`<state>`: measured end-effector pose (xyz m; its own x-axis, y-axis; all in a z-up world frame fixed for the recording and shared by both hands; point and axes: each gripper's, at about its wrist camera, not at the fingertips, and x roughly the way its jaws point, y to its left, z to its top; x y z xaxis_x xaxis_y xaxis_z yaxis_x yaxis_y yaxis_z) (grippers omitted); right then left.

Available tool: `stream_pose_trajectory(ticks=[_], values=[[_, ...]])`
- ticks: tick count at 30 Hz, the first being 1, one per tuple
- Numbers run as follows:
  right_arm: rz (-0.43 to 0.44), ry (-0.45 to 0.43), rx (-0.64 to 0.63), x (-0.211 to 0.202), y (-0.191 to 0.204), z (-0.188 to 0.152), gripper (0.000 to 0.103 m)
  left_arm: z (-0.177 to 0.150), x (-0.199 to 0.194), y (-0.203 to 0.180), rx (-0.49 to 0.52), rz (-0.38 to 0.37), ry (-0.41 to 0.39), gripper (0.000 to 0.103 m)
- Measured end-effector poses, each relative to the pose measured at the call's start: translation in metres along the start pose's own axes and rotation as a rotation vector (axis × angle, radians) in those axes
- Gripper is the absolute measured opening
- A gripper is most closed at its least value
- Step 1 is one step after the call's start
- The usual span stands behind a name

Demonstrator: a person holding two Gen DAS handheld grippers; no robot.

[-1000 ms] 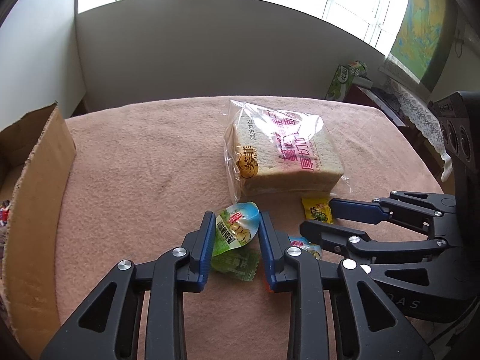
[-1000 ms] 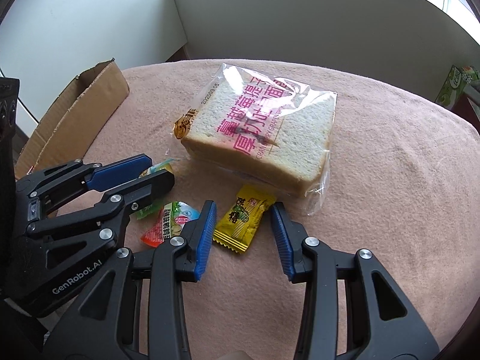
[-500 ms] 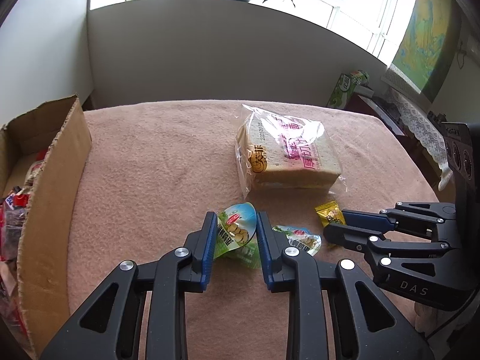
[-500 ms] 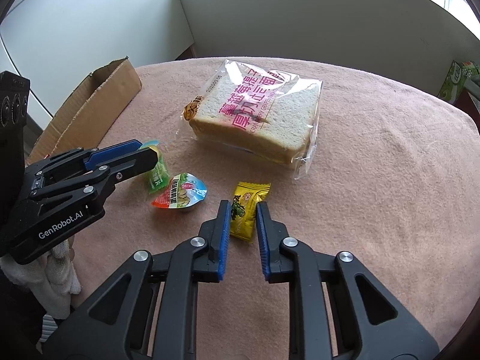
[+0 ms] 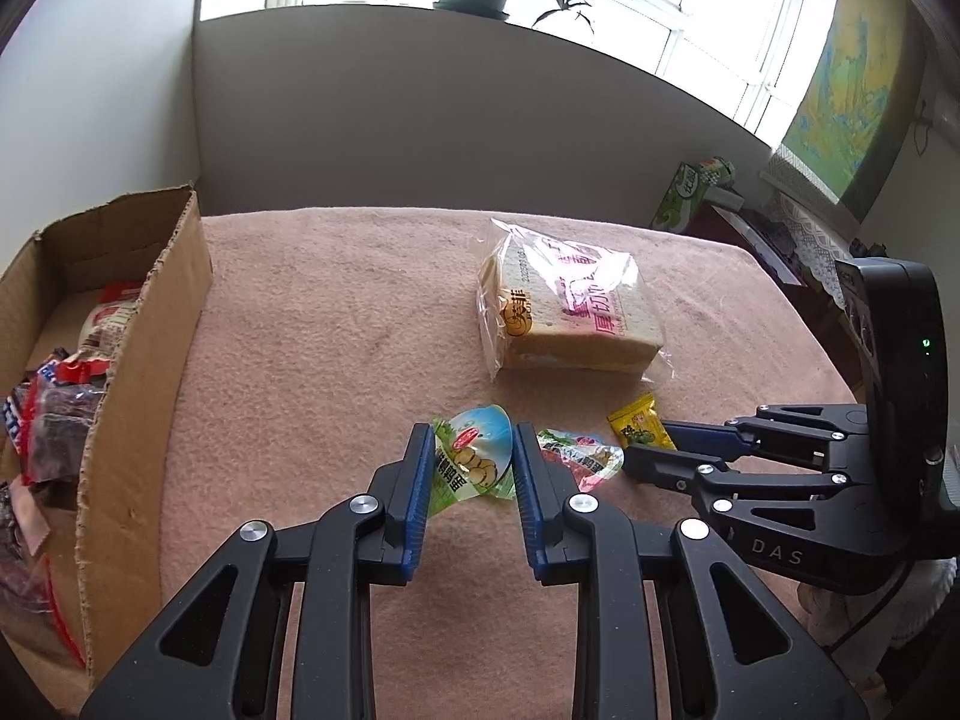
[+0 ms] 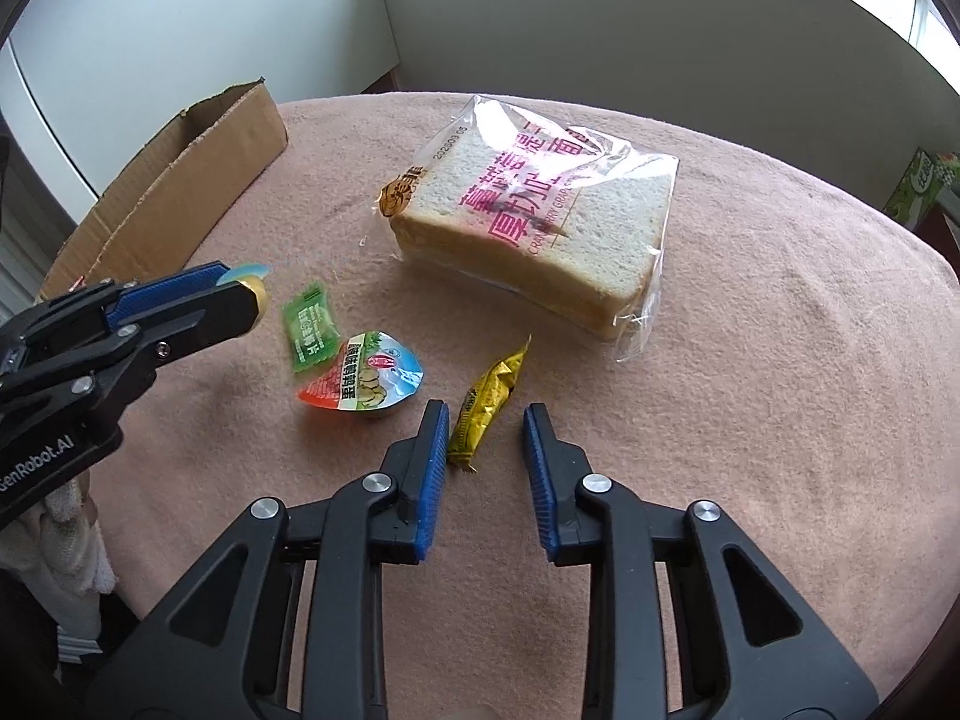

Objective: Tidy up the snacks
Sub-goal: 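Carry both items into the cardboard box and open both tools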

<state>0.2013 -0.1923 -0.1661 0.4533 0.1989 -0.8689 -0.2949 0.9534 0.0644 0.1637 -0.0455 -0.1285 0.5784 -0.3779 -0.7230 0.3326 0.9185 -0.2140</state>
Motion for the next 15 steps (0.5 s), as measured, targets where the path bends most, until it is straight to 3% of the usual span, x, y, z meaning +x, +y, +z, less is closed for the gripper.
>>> stream_pose_trajectory(ticks=[2,5,15], values=[[-0.002,-0.002,-0.012,-0.001,0.002,-0.001,0.014,0.000,-0.003,0.002,-0.007,-0.003,-0.006,0.024],[0.023,-0.008,0.006,-0.003,0.000,-0.002,0.010,-0.001,-0.009,0.005,-0.013,-0.003,-0.016,0.024],[0.016,-0.089,-0.017,-0.046,0.009,-0.006,0.008,-0.003,-0.040,0.007,-0.027,-0.007,-0.079,0.024]])
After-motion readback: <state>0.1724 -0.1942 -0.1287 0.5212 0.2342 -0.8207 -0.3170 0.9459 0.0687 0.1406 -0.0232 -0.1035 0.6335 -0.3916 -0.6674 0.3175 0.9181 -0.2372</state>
